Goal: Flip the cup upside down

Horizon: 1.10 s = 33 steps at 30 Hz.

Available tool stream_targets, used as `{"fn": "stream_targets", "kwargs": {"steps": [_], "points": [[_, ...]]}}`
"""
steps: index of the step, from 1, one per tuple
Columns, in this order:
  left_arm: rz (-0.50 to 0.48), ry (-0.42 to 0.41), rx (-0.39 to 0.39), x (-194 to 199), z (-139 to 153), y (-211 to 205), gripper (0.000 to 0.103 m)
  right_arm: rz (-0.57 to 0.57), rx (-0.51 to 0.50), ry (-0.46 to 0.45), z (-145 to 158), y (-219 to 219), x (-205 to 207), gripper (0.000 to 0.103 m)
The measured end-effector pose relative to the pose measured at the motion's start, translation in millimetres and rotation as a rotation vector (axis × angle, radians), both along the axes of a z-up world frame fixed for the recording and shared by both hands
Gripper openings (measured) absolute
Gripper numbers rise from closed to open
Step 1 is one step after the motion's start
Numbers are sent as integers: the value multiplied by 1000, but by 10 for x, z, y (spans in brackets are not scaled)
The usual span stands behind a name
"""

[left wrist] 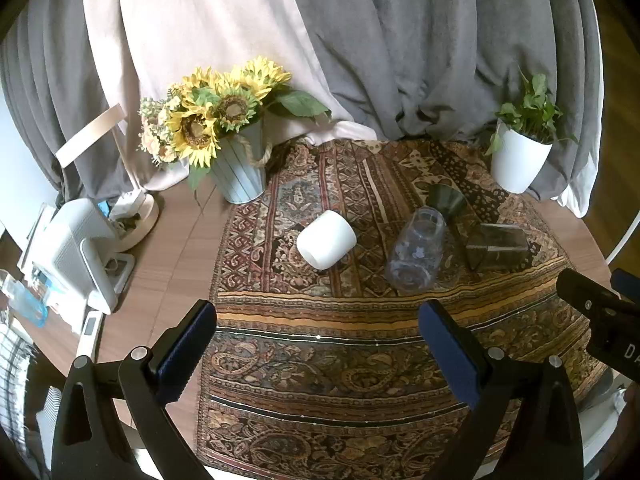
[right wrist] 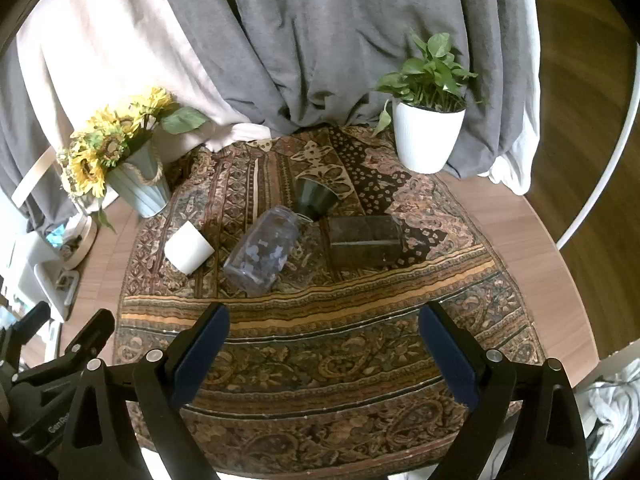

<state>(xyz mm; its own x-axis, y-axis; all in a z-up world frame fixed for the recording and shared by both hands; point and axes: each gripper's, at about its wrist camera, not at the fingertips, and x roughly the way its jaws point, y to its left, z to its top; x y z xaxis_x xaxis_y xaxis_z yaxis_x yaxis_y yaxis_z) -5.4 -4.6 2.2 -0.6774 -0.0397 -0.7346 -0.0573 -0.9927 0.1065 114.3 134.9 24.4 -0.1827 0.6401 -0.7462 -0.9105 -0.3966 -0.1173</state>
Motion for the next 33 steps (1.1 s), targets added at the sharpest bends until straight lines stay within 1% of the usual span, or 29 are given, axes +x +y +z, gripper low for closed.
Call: {"fn": "stream_targets", "kwargs": {"steps": [21, 26, 27, 33], "points": [[-42, -9, 10, -51, 22, 2, 103, -21, 9, -6, 11, 13, -49, 96], [-55, -8, 11, -52, 12, -11, 103, -45, 10, -5, 22, 23, -42, 96], [-125, -12, 33, -53, 11, -15, 103, -46, 10, -4, 24, 27, -35, 96], [-137, -14, 36, -54, 2, -22, 103, -56, 14, -6, 19, 26, -35, 96]]}}
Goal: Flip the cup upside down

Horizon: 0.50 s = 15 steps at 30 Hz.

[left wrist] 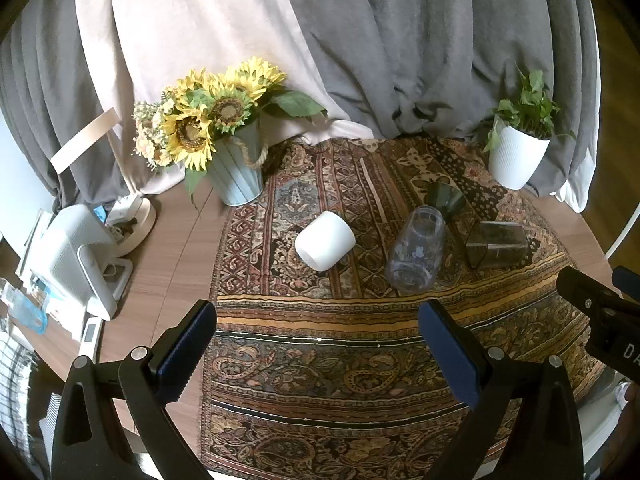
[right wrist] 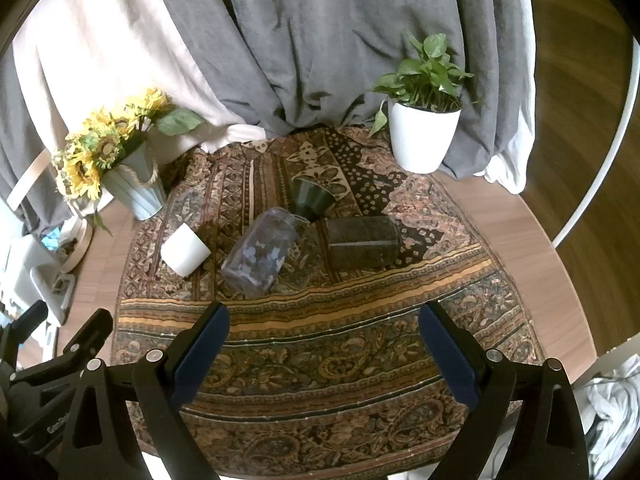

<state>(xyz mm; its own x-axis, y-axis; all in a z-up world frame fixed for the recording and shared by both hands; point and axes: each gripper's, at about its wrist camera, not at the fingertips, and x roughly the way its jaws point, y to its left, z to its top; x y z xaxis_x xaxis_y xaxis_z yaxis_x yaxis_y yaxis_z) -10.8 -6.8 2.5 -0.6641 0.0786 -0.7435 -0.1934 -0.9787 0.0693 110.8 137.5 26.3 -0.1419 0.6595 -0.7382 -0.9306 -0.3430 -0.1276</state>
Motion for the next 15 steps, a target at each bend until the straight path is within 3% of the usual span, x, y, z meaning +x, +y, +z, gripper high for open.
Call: {"fn": "stream_targets", "kwargs": {"steps": [15], "points": [[-34, 0, -2, -10, -9, 10, 103, -11, 4, -3, -1, 12, -4, 96]]}}
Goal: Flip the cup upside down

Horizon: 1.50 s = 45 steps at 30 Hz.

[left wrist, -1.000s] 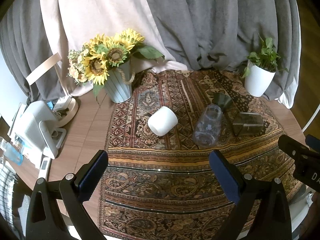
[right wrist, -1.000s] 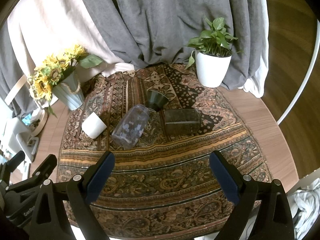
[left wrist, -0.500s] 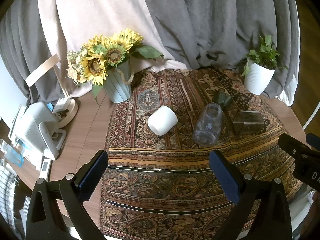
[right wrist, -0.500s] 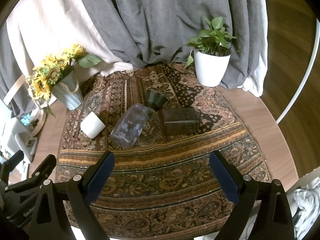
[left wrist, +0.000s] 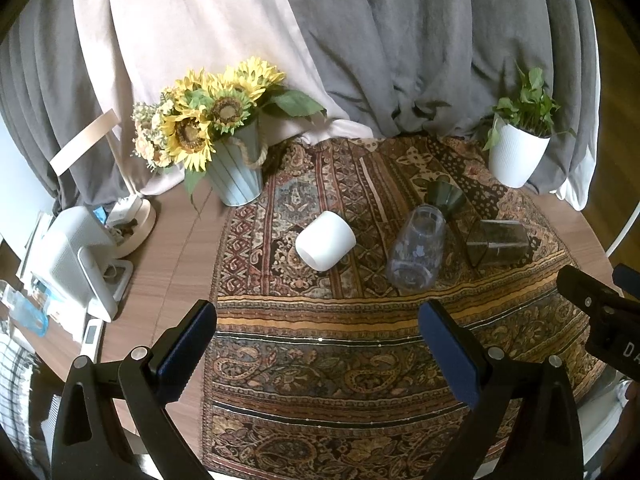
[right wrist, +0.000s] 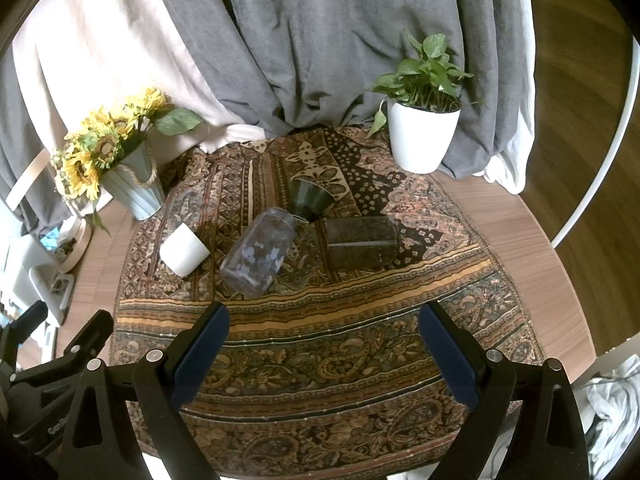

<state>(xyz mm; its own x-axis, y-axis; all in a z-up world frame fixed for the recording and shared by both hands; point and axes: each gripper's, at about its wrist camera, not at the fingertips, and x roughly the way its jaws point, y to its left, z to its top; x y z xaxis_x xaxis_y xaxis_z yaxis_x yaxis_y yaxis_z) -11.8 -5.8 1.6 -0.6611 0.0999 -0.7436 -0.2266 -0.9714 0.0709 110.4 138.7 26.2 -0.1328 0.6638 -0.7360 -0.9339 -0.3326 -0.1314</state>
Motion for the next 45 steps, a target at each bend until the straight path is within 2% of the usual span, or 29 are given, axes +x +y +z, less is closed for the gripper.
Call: {"fn": "stream_targets", "kwargs": {"steps": [14, 23, 30, 31, 39, 45], "points": [[-19, 1, 2, -13, 20, 2, 103, -23, 0, -3, -44, 17, -30, 96], [-33, -15, -3, -156, -57, -24, 103, -45, -6, -8, -125, 92, -138, 96], [-38, -21, -12, -368, -153, -104, 103, -23, -8, -12, -246, 273, -372, 96], [-37, -18, -15, -399, -161, -116, 103, -98, -14, 2, -263, 301, -414, 96], [-27, -32, -20, -746, -322, -243, 103, -112, -32, 27, -456, 656, -727, 96], [-44, -43, -39, -987, -503, -257, 103, -150, -82, 45, -733, 987, -890, 95]]}}
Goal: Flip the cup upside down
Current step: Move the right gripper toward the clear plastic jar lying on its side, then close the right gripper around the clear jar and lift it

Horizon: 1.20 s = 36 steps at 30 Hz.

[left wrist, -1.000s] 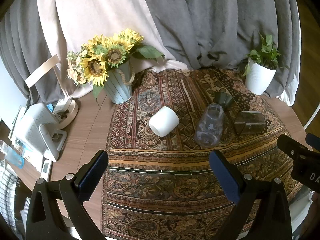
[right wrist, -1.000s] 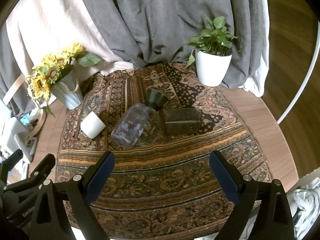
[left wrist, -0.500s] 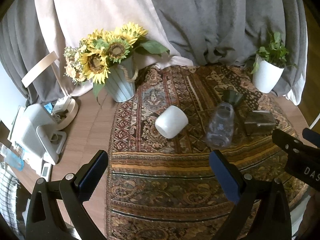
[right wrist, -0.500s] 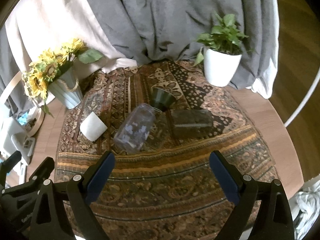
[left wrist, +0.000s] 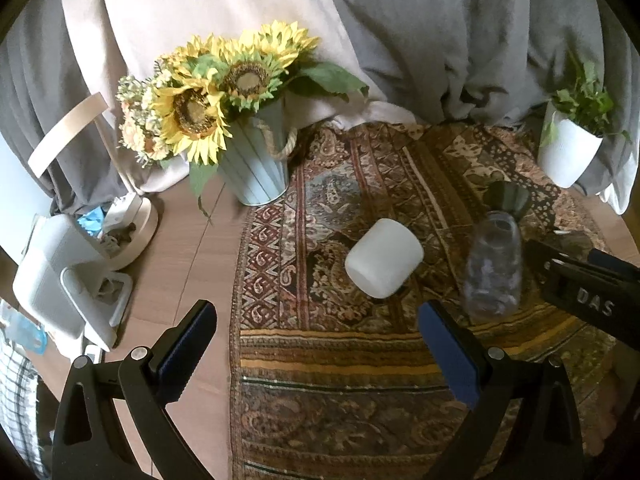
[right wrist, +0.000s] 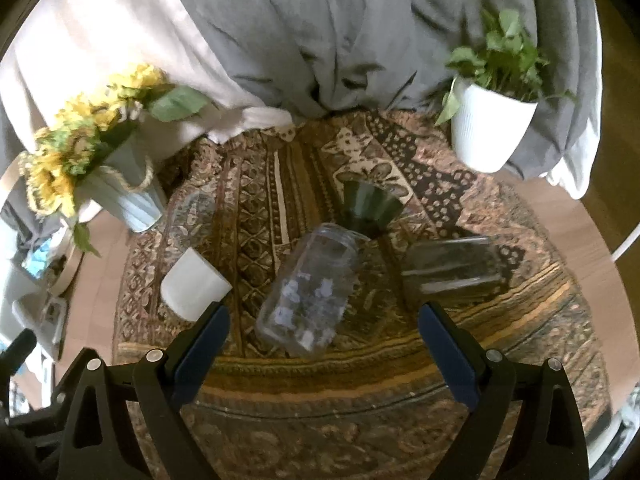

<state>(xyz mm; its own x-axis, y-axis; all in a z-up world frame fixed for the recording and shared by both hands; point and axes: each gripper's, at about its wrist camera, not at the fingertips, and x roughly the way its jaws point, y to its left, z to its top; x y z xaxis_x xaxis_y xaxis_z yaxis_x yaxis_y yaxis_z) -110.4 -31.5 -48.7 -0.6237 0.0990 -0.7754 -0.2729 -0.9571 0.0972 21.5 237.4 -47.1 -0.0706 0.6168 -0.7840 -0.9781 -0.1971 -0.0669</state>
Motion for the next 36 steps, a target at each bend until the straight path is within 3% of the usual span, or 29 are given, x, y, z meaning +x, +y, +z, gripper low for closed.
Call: {"fn": "stream_targets", "kwargs": {"steps": [21, 29, 36], "points": [[-17, -111, 11, -478, -636, 19, 103, -121, -165, -25, -780, 707, -196, 92], [-20, -129, 20, -499, -709, 58, 103, -123, -234, 33, -899, 798, -145, 79], [-18, -119, 2, -471, -709, 107, 103, -74, -234, 16, -901, 794, -169, 78]]}}
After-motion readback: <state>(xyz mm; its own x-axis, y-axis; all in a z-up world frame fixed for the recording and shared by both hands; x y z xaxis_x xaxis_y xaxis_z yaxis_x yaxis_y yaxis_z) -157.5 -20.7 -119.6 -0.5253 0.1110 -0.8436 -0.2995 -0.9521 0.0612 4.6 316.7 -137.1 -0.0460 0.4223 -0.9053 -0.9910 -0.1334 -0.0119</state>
